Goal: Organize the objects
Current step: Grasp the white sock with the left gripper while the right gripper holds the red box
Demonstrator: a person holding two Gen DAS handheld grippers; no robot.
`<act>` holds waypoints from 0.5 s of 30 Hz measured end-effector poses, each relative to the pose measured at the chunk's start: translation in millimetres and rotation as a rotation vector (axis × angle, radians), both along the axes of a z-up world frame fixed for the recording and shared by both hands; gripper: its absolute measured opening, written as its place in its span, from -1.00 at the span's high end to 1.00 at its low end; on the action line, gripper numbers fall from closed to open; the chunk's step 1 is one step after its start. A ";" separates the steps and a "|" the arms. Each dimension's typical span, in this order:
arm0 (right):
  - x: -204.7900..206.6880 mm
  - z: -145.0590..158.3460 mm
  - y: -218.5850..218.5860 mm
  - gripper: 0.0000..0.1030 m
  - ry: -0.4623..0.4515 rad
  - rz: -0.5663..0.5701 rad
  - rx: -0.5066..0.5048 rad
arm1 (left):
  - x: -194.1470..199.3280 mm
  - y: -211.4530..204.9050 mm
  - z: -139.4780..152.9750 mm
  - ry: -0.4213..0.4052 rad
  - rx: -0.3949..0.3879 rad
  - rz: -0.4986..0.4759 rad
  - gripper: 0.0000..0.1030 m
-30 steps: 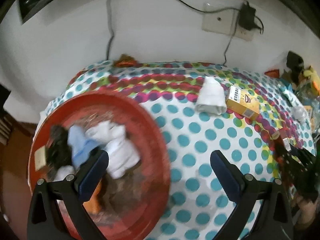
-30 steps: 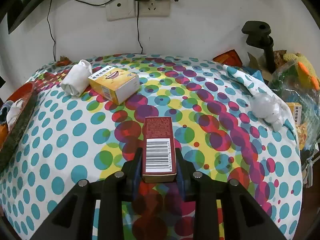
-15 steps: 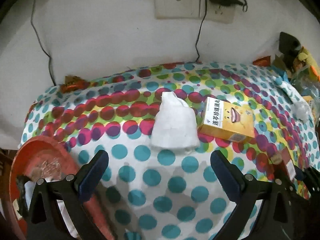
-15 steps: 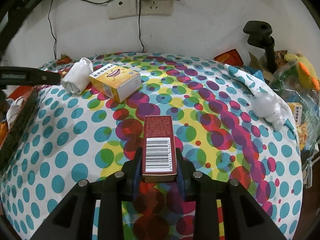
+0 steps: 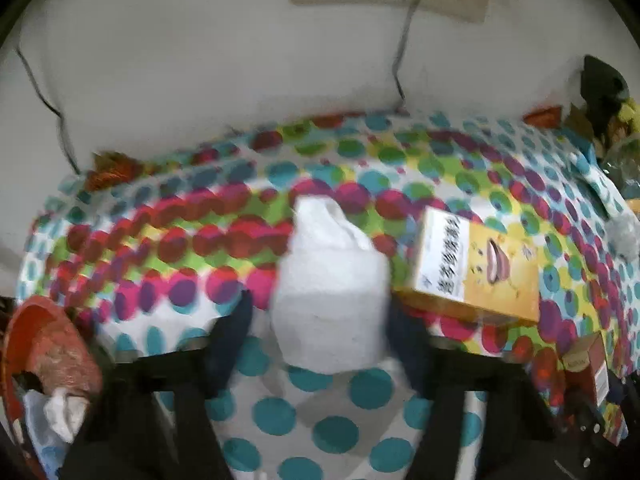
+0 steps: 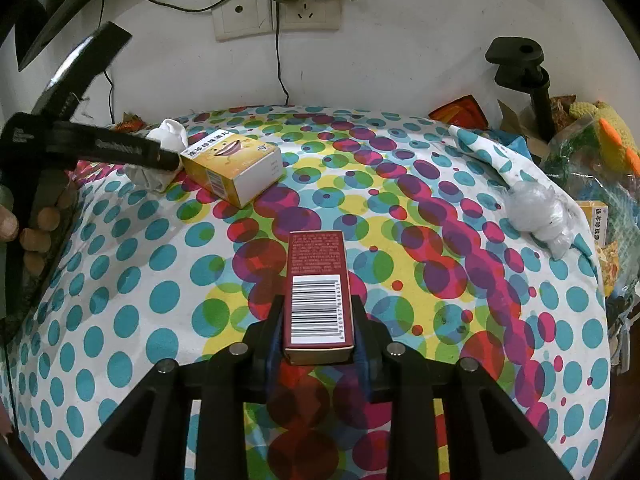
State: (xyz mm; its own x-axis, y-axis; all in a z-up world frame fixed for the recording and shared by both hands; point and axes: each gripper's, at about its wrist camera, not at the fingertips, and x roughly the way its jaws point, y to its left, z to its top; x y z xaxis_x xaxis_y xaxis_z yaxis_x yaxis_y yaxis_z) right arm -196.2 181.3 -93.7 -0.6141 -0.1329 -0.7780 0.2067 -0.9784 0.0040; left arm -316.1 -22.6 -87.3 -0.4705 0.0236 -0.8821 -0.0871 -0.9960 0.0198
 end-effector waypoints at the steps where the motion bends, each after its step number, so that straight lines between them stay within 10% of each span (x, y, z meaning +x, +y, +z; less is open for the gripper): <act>1: -0.1 0.0 -1.2 0.41 0.000 0.000 0.005 | 1.3 1.9 -1.0 0.001 0.001 -0.003 0.14; 15: -1.1 0.3 -2.4 0.41 0.002 -0.001 0.016 | 31.0 -0.5 12.1 0.024 0.001 0.005 0.37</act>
